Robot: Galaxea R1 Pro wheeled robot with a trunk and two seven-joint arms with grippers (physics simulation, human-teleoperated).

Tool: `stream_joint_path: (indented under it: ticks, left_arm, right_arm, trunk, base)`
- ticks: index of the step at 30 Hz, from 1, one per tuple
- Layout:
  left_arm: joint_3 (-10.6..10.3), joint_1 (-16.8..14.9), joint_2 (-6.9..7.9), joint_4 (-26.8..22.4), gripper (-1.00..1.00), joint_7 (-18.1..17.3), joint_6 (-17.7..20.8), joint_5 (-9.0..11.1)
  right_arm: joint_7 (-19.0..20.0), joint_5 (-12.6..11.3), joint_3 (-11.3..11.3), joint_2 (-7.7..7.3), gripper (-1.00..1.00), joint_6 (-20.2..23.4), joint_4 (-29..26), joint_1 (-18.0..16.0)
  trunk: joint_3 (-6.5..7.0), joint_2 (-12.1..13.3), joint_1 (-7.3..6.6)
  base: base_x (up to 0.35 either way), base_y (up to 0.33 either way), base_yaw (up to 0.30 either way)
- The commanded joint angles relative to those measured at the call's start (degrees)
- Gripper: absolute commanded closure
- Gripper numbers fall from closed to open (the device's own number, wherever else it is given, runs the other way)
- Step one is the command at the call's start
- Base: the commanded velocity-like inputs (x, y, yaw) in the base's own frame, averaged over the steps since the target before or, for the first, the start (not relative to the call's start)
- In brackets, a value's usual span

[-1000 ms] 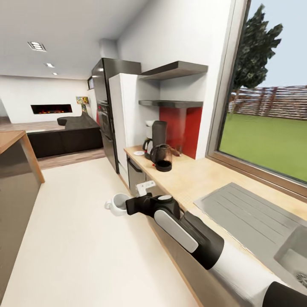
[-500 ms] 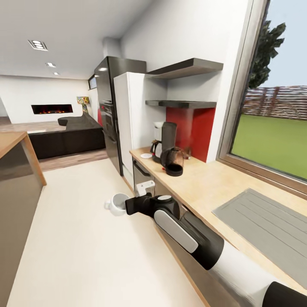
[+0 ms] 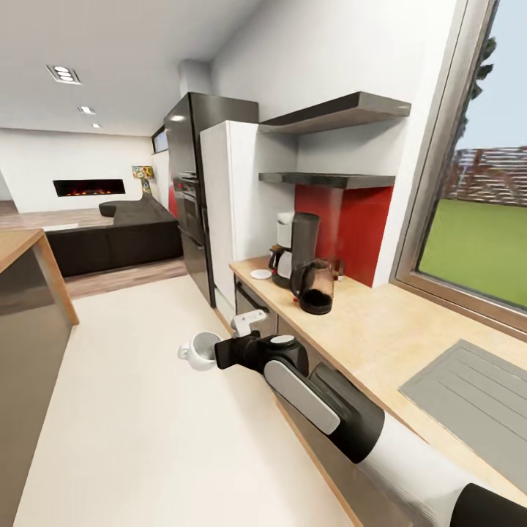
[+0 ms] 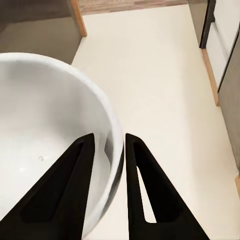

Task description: Set up a coffee station on the kitchen countertop: keep the coffee maker on the countertop, move the bottle of coffee from the kitchen shelf to the counter next to the coffee maker, place a paper coffee filter on top of the coffee maker, put the saucer next to the coffee maker with the coffee cup on the saucer, and place the electric kettle next to the coffee maker.

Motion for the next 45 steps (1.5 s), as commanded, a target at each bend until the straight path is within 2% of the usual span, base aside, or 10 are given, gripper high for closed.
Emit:
stream_joint_path:
  ticks: [1, 10, 33, 45]
  left_arm:
    - [0.2, -0.1, 0.02, 0.1, -1.0, 0.4, -0.2, -0.6]
    - [0.2, -0.1, 0.02, 0.1, -1.0, 0.4, -0.2, -0.6]
    - [0.2, 0.0, 0.09, 0.1, -1.0, 0.4, -0.2, -0.6]
    - [-0.1, 0.0, 0.15, 0.1, -1.0, 0.4, -0.2, -0.7]
  right_arm:
    - [-0.5, -0.6, 0.1, 0.01, 1.0, 0.0, 0.0, -0.1]
    - [-0.5, -0.6, 0.1, 0.04, 1.0, 0.0, 0.0, -0.1]
    - [-0.5, -0.6, 0.1, 0.0, 1.0, 0.0, 0.0, -0.1]
    - [-0.5, -0.6, 0.0, 0.0, 1.0, 0.0, 0.0, -0.1]
  trunk:
    - [-0.13, -0.1, 0.06]
    - [-0.13, -0.1, 0.06]
    - [-0.13, -0.1, 0.06]
    - [-0.13, -0.1, 0.06]
  base:
    - [0.296, 0.194, 0.0]
    - [0.296, 0.194, 0.042]
    - [0.296, 0.194, 0.259]
    - [0.297, 0.188, 0.04]
